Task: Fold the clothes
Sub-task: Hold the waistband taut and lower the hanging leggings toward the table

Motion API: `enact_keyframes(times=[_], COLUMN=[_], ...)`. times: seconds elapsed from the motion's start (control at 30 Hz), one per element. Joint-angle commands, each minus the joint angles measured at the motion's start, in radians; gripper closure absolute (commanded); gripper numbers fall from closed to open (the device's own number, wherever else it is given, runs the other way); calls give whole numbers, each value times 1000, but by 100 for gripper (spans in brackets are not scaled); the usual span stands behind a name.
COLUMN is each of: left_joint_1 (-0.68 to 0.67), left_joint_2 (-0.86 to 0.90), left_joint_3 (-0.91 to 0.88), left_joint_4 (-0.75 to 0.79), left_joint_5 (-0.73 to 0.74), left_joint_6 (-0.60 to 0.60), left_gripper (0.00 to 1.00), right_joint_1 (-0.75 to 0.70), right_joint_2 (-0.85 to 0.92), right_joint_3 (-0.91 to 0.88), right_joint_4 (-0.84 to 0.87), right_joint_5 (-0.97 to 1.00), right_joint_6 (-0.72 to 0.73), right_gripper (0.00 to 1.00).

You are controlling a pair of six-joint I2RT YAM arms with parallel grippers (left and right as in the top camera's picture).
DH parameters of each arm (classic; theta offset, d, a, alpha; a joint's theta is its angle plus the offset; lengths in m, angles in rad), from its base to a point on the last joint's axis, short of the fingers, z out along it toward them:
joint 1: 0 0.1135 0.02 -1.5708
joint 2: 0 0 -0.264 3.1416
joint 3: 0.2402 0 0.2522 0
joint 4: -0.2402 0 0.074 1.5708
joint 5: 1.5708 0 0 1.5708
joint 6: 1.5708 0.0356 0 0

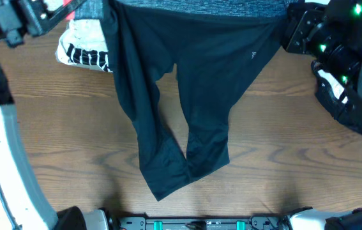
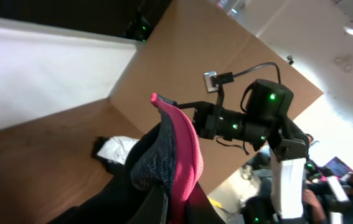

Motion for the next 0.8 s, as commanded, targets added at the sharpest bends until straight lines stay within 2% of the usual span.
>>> enact_keyframes(times=[0.0,0.23,0.43,0.7,0.77], left_joint_1=[-1,-121,-192,-264,-275], left_joint_2=[23,83,158,267,297], left_joint_3=[10,10,9,9,9], left_joint_4=[10,9,9,9,9], left_joint_5=[-51,-54,-53,-66,-70], left_joint_6=[29,29,29,100,119], left_gripper=[94,94,94,94,90], right_joint_1=[-85,-104,-192,-221,-220], right_joint_2=[23,36,62,84,91], right_joint_3=[-2,-3,-4,-4,-4], right_joint_4=[-33,-55,-95,-109,-113], right_joint_5=[207,176,171,168,168], right_joint_6=[-3,-3,17,24,24], right_gripper=[99,99,99,99,99])
